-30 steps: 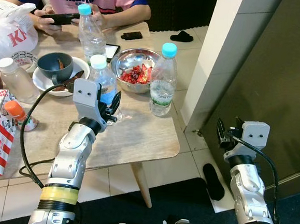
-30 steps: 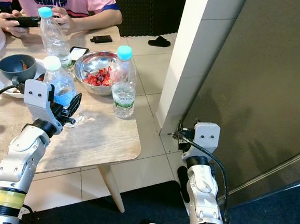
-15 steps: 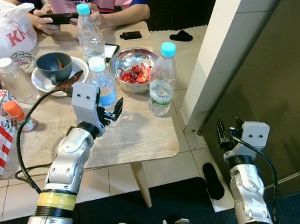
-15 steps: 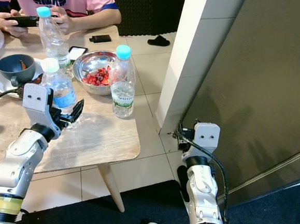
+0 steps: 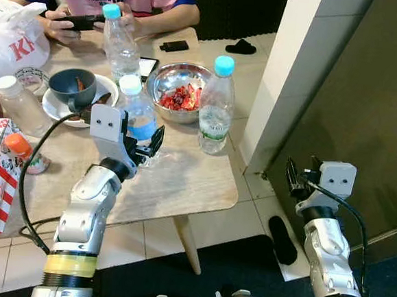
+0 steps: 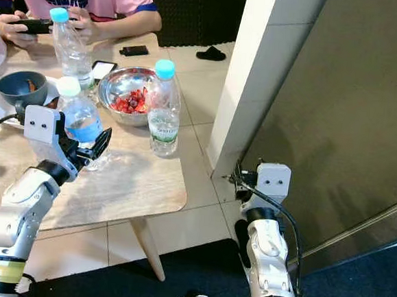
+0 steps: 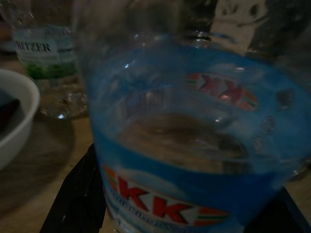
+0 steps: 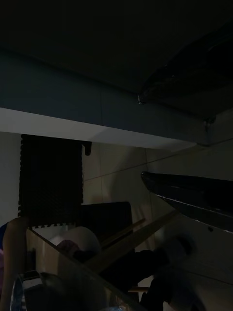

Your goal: Restocking fridge

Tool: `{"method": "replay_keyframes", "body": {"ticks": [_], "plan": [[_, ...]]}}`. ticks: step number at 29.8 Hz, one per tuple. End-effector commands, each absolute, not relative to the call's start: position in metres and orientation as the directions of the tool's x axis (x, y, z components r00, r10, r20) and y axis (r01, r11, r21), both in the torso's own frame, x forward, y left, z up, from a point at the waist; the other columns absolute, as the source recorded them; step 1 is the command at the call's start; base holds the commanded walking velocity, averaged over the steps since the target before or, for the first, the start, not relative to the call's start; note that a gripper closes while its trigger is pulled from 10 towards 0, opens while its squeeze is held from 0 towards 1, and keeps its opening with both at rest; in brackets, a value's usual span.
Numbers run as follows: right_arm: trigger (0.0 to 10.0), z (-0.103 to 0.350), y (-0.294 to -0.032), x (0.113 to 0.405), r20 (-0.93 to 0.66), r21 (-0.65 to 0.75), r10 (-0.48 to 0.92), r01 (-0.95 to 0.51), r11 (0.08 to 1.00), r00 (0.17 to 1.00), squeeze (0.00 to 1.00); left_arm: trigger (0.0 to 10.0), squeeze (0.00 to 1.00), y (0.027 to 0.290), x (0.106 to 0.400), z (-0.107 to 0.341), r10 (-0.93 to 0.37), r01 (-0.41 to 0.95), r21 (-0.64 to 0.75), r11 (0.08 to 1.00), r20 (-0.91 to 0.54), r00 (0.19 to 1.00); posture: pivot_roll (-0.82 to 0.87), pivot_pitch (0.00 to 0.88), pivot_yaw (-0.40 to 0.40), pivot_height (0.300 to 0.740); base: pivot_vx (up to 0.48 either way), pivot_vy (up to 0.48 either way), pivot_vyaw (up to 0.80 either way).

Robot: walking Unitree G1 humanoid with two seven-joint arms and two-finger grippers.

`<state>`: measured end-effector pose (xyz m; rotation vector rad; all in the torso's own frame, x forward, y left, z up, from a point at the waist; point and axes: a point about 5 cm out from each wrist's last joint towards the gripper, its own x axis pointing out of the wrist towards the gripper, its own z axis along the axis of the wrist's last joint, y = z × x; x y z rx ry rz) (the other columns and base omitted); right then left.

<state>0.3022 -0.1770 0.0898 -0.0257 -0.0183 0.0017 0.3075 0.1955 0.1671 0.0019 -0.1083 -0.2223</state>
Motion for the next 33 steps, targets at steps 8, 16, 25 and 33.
{"method": "replay_keyframes", "body": {"ticks": [8,16,25,33], "plan": [[10.0,0.084,-0.1786,0.2987,0.004,-0.032,-0.003,0.003,0.999,1.0,0.0,2.0,0.0,0.1986,0.3083,0.1631,-0.214,0.211,0.05,0.976,0.082,0.973,0.0,0.149,-0.023,0.74,0.0,0.0,0.0],[10.0,0.0837,-0.1798,0.299,0.003,-0.038,-0.003,0.003,0.999,1.0,0.0,10.0,0.0,0.1997,0.3072,0.161,-0.198,0.196,0.043,0.98,0.074,0.977,0.0,0.144,-0.025,0.74,0.0,0.0,0.0],[10.0,0.0837,-0.1789,0.2998,0.003,-0.038,0.001,-0.001,0.999,1.0,0.0,10.0,0.0,0.2009,0.3064,0.1599,-0.199,0.196,0.047,0.98,0.07,0.978,0.01,0.14,-0.025,0.74,0.0,0.0,0.0],[10.0,0.0835,-0.1788,0.3001,0.002,-0.037,0.0,0.0,0.999,1.0,0.0,10.0,1.0,0.1995,0.3069,0.159,-0.199,0.196,0.047,0.98,0.068,0.978,0.0,0.141,-0.024,0.74,0.0,0.0,0.0]]}}
